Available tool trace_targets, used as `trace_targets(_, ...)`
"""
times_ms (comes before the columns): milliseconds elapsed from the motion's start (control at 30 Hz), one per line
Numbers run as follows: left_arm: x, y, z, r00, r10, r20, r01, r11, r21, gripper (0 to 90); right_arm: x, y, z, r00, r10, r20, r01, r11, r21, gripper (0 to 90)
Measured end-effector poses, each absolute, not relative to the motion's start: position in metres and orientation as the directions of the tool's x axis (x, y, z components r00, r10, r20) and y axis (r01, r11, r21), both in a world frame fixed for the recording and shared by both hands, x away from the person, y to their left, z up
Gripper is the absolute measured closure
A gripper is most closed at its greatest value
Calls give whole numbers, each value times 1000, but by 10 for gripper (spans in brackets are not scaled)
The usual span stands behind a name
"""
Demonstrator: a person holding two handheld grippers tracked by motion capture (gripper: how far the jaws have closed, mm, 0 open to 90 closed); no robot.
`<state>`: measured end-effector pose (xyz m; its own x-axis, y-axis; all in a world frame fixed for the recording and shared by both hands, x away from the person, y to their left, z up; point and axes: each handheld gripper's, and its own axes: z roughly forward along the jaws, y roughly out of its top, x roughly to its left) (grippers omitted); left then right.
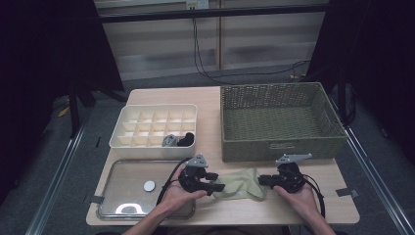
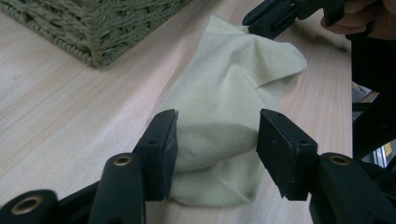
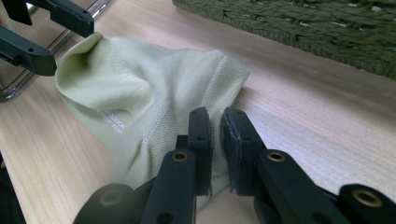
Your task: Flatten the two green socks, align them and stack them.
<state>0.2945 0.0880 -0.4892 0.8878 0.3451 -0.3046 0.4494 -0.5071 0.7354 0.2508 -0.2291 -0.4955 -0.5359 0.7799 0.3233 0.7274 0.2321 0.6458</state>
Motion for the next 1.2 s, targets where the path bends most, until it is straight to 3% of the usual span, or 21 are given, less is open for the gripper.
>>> trace_targets(133,291,90,-483,895,335,-293,432,-497,752,495,251,-229,-495,-538,778,324,726,232,648,817)
trace_targets(300,291,90,-480,897,333,-290,427,-489,761,597,250,-230,-493,-540,776,326,720,226,656,817)
trace_targets(500,292,85,-495,899,341,-274,427,-547,720,566,250,-229,-494,-548,771,325,718,235,655,815)
trace_targets(867,290,86,-497,911,357,-205,387,-572,723,867,251,-228,-496,-545,774,323,724,240,647,815)
trace_targets(1200,288,100,-474,911,331,-248,387,-473,792,885,248,-244,-484,-528,774,351,715,181,676,822)
